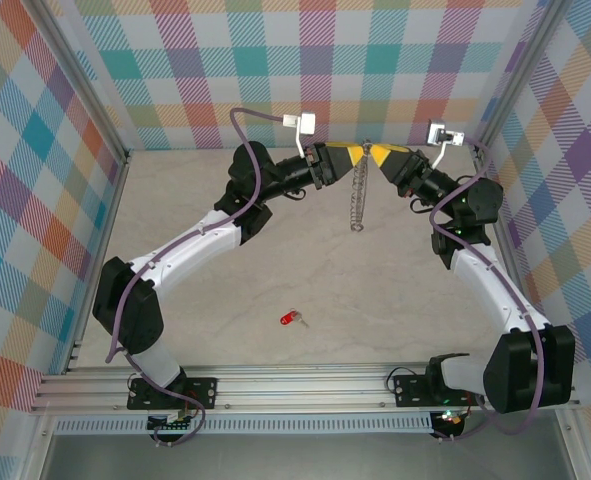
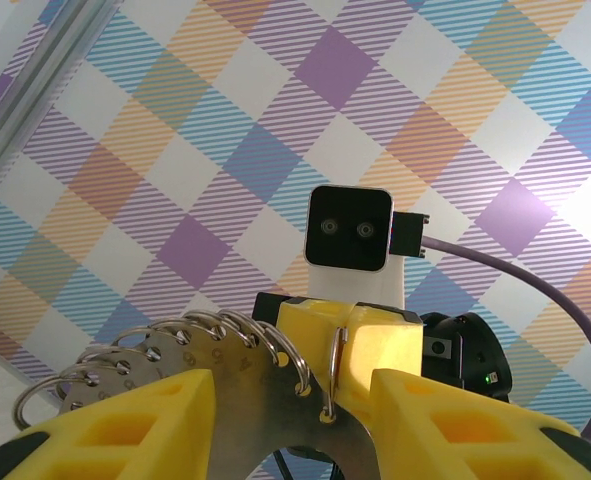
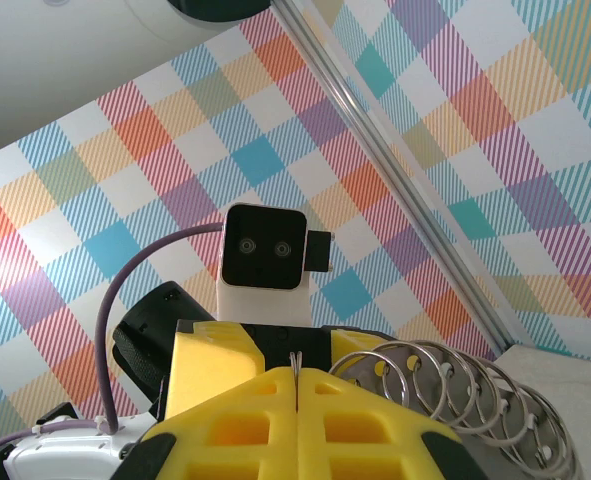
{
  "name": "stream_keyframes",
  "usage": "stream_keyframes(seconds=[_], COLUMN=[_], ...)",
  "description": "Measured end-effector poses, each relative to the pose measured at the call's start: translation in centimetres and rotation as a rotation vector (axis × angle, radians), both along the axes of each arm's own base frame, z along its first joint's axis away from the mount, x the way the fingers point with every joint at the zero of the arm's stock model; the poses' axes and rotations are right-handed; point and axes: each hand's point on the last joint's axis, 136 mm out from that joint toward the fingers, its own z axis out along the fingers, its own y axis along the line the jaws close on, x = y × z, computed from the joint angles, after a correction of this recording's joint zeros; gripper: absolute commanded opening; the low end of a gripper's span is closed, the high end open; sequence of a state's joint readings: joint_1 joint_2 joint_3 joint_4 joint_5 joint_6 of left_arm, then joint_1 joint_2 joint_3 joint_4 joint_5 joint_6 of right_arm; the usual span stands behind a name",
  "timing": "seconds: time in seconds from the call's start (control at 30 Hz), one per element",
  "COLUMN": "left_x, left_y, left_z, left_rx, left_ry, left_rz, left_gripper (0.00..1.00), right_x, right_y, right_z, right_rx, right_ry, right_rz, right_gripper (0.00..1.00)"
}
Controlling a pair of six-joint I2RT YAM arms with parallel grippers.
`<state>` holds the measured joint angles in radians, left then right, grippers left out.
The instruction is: Put the keys on the keyring
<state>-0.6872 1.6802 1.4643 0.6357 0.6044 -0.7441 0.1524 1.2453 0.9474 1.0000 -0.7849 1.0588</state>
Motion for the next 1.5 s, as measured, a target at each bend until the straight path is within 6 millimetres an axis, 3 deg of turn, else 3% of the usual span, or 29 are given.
stream_keyframes(seconds=[0.37, 1.03, 1.37, 1.5], left_x=[-0.9, -0.7, -0.7, -0.7], left_y=[-0.5, -0.7, -0.7, -0.7], left_z=[1.5, 1.1, 1.1, 1.0], left_rx=[-0.023, -0.018, -0.017, -0.017], left_ry=[-0.031, -0.023, -0.023, -0.022], left_rz=[-0.024, -0.022, -0.022, -0.021], left_gripper=[0.25, 0.15, 0.0, 0.0], right_x=[0.1, 0.1, 0.2, 0.2], right_y=[0.0, 0.0, 0.0, 0.0], right_z=[-0.1, -0.2, -0.2, -0.2], right_rx=[-0.001, -0.001, 0.001, 0.001], right_ry=[0.003, 0.005, 0.005, 0.005], right_rz=[0.0, -0.001, -0.003, -0.004], right_gripper=[0.0, 0.0, 0.0, 0.0])
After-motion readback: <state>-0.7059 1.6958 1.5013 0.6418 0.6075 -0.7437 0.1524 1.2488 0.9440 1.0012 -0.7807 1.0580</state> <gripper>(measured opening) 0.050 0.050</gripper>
